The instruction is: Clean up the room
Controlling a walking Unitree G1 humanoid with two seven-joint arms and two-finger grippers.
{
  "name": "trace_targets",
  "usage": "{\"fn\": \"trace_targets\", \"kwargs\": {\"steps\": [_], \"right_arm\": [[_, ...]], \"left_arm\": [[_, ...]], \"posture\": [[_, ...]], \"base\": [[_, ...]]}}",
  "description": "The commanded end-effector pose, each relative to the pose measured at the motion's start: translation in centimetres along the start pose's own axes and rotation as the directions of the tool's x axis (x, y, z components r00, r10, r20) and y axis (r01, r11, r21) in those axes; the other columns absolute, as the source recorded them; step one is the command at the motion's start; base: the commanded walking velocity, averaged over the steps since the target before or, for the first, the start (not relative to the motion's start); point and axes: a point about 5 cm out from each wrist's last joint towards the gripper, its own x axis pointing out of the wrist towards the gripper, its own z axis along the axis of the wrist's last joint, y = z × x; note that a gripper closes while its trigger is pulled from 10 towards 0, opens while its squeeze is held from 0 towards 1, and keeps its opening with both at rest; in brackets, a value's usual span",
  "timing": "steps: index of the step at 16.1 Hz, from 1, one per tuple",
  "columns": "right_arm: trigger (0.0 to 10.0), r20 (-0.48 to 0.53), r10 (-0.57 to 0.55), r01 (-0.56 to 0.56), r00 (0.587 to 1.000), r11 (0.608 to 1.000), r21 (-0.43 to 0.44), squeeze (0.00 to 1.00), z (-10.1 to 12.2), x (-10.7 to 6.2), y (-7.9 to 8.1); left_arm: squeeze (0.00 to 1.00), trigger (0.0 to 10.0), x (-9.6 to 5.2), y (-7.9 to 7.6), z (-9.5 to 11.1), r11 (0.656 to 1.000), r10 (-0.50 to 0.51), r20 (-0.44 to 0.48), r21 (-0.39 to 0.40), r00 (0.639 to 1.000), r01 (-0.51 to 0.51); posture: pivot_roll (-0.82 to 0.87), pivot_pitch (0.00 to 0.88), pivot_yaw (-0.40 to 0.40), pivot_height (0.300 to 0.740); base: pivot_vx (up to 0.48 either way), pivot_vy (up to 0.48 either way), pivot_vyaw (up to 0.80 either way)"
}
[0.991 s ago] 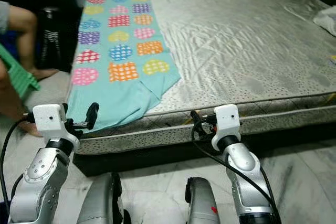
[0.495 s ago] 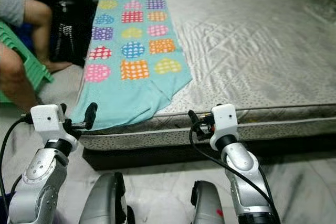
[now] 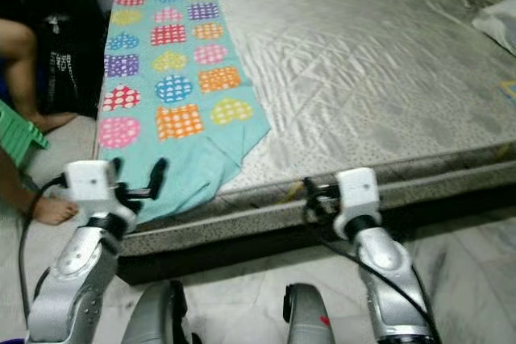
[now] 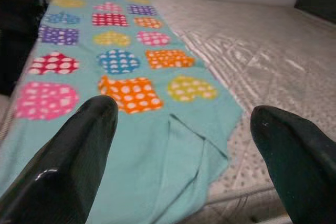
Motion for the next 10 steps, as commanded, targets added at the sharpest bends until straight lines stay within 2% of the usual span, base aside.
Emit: {"fn": "trace_targets", "kwargs": {"steps": [1,10], "right_arm": [[10.0,0.022,0.029,-0.03,0.999,1.0,0.004,0.0,0.53,0.42,0.9],[10.0,0.027,0.02,-0.02,0.999,1.0,0.012,0.0,0.51,0.53,0.7]], "left_arm": [[0.0,10.0,-0.31,1.08,0.13,0.999,0.035,-0.002,0.017,0.999,-0.035],[0.0,10.0,-0.14,0.81,0.13,1.0,0.024,-0.001,0.011,1.0,-0.024]], "posture": [[-0.15,0.13,0.034,0.595],[-0.15,0.125,0.034,0.595]], "base": [[0.341,0.0,0.0],[0.332,0.0,0.0]]}}
